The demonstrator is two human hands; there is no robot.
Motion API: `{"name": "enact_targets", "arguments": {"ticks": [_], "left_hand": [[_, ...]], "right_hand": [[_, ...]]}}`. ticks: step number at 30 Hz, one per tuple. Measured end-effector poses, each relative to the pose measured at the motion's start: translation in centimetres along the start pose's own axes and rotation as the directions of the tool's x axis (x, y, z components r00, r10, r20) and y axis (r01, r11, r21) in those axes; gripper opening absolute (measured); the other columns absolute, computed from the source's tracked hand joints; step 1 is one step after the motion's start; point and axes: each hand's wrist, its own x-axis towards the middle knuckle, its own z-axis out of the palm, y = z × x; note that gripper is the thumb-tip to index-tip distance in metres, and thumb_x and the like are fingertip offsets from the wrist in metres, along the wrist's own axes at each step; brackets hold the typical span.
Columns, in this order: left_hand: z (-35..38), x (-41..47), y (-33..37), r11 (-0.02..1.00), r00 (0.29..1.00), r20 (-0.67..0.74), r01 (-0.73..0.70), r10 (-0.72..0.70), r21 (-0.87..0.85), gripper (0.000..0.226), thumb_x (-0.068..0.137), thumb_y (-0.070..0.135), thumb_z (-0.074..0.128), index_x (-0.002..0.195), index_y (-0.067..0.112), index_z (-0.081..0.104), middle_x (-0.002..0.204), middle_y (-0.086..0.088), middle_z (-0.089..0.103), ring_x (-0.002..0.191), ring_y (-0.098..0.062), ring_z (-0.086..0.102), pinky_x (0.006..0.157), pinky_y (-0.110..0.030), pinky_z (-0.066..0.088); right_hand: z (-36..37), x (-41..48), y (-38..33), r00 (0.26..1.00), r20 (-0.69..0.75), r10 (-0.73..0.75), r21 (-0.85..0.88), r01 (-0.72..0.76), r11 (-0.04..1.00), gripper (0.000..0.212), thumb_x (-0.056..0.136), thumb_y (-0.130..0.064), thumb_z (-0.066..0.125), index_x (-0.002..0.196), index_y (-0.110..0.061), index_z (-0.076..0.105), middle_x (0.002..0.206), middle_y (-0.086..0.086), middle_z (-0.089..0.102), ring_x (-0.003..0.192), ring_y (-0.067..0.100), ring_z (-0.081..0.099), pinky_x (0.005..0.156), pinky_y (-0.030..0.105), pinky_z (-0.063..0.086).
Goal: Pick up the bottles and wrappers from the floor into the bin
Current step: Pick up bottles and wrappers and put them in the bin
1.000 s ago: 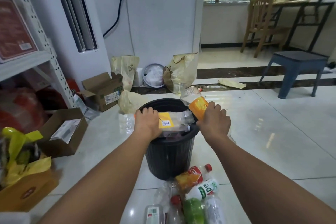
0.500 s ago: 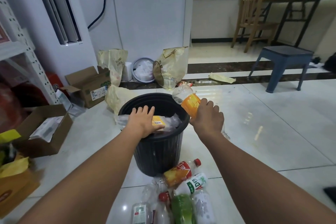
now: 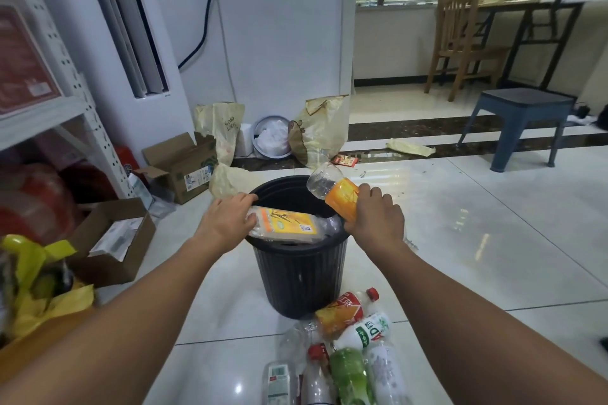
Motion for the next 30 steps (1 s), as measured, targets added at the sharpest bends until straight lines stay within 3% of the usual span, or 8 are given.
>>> {"name": "enact_targets", "arguments": {"ticks": [11,18,30], "left_hand": [[-1.0,-2.1,-2.3,0.999,0.999,-0.020,0.034,-0.035,-0.009,0.042,0.096,0.032,0.040,0.136,0.021,0.040,0.137,0.002,0.048,0.127,-0.017,0.042,0.104,-0.036,0.031],[-0.7,-1.2,-3.3,0.998,0.998,-0.023,0.055,-0.055,-0.010,0.044,0.096,0.032,0.038,0.139,0.023,0.038,0.140,0.002,0.045,0.130,-0.017,0.038,0.104,-0.036,0.029],[0.6,1.3,-6.1,0.999,0.999,-0.036,0.015,-0.014,0.034,0.046,0.095,0.033,0.041,0.139,0.022,0.038,0.138,0.000,0.047,0.126,-0.019,0.042,0.101,-0.037,0.031]], "right_hand": [[0.3,0.5,-4.8,0.987,0.048,-0.155,-0.002,0.155,0.988,0.069,0.075,-0.044,0.073,0.127,-0.014,0.037,0.125,0.007,0.049,0.114,0.027,0.049,0.085,0.036,0.042],[2.0,2.0,-7.4,0.964,0.079,-0.252,0.009,0.253,0.968,0.069,0.080,-0.049,0.063,0.133,-0.014,0.035,0.127,0.006,0.048,0.116,0.027,0.047,0.089,0.039,0.042],[6.3,5.2,-9.2,0.913,0.126,-0.389,-0.119,0.403,0.907,0.071,0.081,-0.047,0.067,0.135,-0.015,0.033,0.130,0.005,0.047,0.120,0.028,0.044,0.094,0.039,0.038]]}}
